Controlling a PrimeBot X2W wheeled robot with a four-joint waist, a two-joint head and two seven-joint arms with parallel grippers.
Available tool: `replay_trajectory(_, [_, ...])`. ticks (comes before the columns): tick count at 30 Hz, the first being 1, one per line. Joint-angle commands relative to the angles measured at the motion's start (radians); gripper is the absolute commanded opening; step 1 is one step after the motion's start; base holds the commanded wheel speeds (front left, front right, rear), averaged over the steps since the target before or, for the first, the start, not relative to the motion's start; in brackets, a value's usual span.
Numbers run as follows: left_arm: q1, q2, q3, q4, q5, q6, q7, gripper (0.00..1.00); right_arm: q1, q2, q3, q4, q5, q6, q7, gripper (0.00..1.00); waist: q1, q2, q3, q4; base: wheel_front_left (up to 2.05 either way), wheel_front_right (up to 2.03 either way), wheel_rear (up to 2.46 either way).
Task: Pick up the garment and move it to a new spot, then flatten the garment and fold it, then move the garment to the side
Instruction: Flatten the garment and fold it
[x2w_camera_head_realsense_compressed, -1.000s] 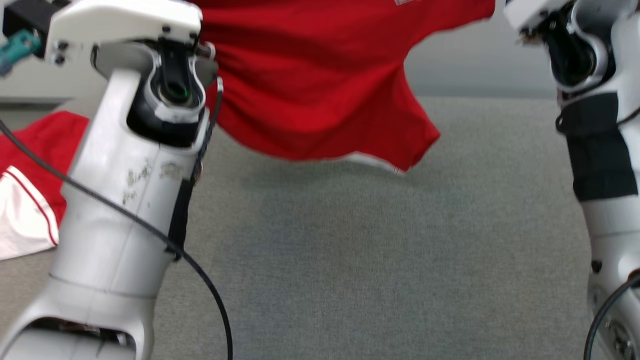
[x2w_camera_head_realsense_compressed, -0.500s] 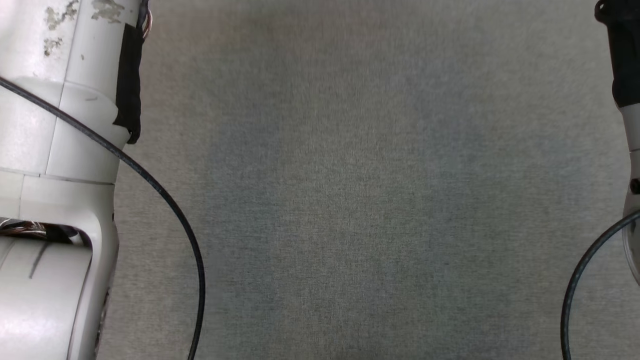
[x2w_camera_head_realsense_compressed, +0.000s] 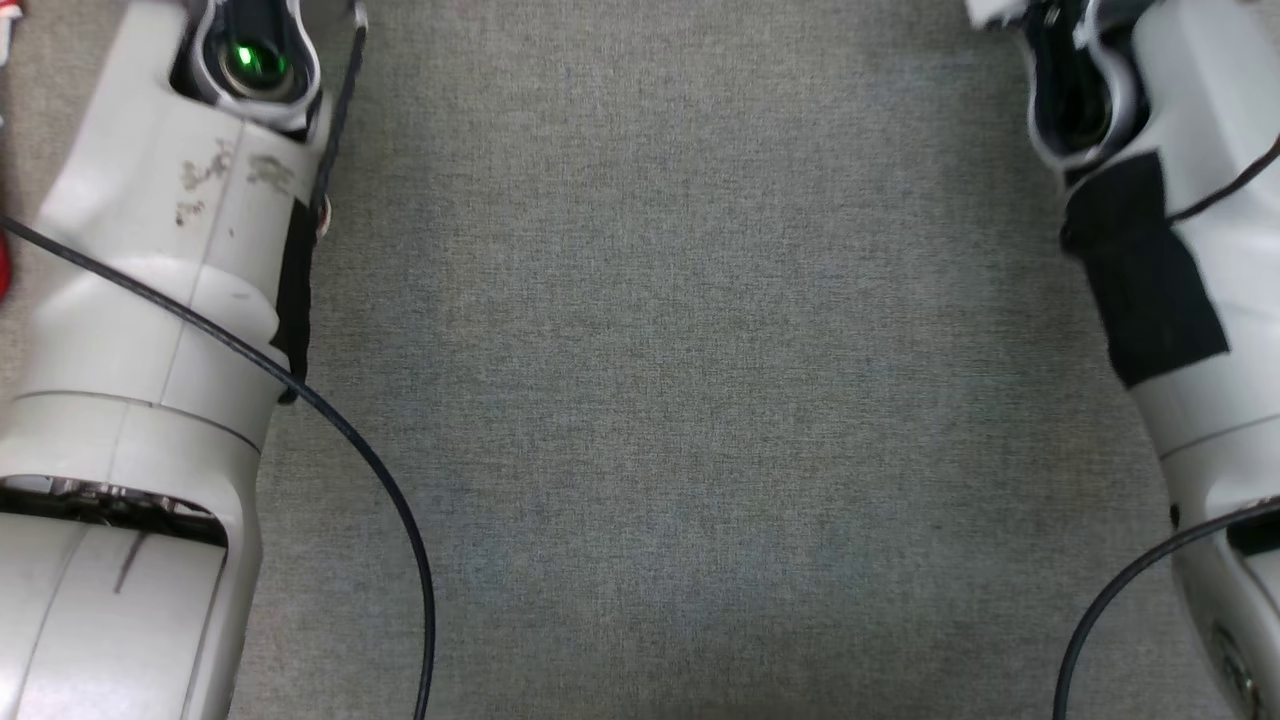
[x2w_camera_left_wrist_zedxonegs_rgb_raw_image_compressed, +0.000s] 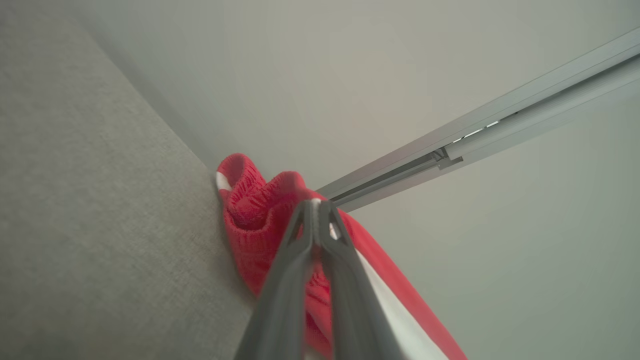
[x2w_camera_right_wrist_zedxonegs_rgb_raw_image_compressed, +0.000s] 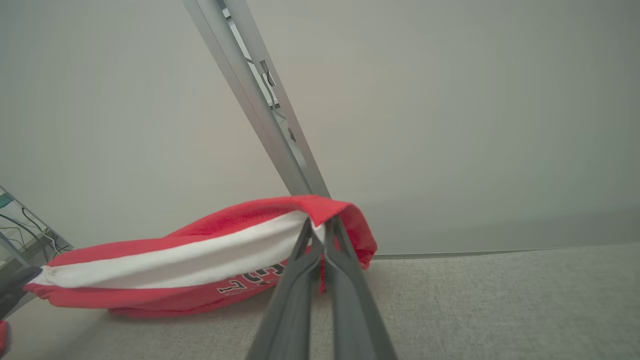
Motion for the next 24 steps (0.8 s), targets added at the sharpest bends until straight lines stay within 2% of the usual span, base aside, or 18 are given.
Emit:
replay_trajectory(1, [0.017,0.007,-0.019,0.023,-0.015,0.004,-0.004,0.0,0.039,-0.009,0.02,-0.002,0.019,0.0,-0.006,0.0,-0.0001,0.0,-0.022,-0.004,0.0,0.0,0.0])
replay_trajectory(11, [0.202,0.007,-0.147,0.111,-0.084,0.038,0.047,0.0,0.208,-0.008,0.168,0.092,0.12,0.0,-0.006,0.0,-0.0001,0.0,-0.145,0.004,0.0,0.0,0.0])
replay_trajectory(16, [0.26,0.007,-0.199,0.113,-0.092,0.043,0.064,0.0,0.251,-0.015,0.2,0.113,0.173,0.0,0.007,0.0,-0.0001,0.0,-0.192,0.015,0.0,0.0,0.0])
replay_trajectory(24, [0.371,0.007,-0.284,0.072,-0.135,0.051,0.073,0.0,0.376,-0.06,0.285,0.102,0.269,0.0,0.059,0.0,-0.0001,0.0,-0.302,0.05,0.0,0.0,0.0])
